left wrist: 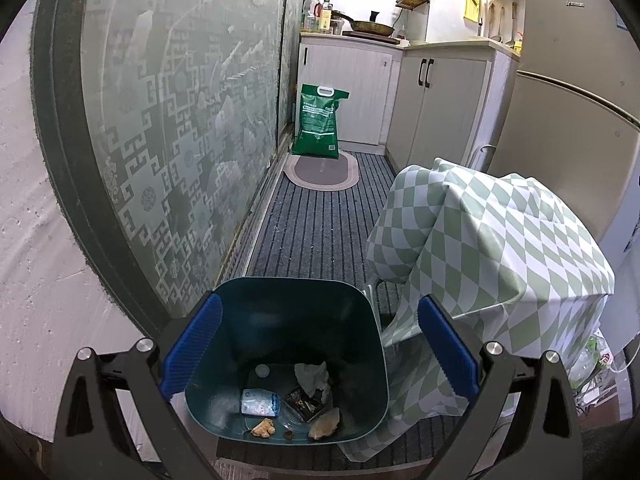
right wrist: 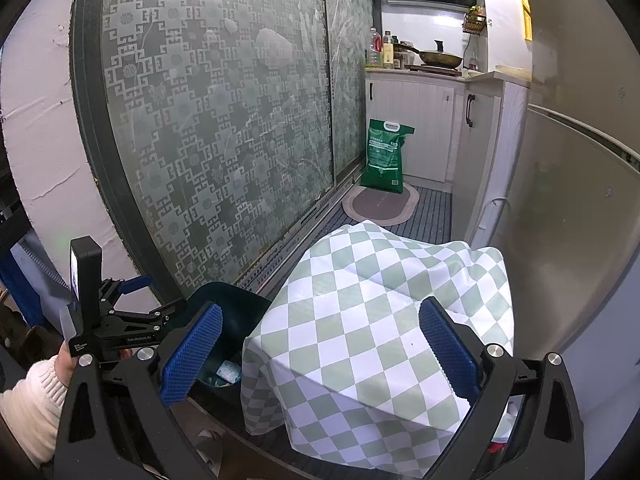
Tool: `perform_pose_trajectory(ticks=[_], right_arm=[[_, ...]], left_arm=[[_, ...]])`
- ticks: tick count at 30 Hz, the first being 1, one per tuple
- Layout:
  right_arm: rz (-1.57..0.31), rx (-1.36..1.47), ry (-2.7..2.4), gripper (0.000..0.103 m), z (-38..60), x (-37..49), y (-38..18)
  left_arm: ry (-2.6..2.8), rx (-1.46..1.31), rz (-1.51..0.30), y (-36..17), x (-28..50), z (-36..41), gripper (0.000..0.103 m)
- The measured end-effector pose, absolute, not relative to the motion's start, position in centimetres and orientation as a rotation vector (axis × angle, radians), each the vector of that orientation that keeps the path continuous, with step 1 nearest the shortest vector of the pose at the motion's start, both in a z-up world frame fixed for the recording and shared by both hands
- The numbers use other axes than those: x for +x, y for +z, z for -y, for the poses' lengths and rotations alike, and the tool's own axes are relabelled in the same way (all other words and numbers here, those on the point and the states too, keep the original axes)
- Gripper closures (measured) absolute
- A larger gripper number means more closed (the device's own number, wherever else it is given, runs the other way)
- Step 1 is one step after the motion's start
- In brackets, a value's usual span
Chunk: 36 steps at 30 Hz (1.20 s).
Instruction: Collect trash
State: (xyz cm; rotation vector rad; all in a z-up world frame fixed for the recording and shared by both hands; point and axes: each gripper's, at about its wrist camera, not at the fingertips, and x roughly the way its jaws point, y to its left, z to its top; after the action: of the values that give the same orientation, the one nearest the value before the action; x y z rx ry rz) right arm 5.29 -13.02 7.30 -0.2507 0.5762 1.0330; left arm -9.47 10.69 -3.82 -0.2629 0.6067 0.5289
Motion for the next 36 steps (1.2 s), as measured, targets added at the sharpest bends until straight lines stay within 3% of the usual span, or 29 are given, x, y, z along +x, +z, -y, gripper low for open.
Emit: perform_pose_trajectory(ticks=[36], right_arm=[[-0.576,-0.243,1.017,0.003,14.2,5.5,7.0]], left_arm=[[0.511,-0.242,-0.613,-3.8,-8.5,-9.8,0.003]])
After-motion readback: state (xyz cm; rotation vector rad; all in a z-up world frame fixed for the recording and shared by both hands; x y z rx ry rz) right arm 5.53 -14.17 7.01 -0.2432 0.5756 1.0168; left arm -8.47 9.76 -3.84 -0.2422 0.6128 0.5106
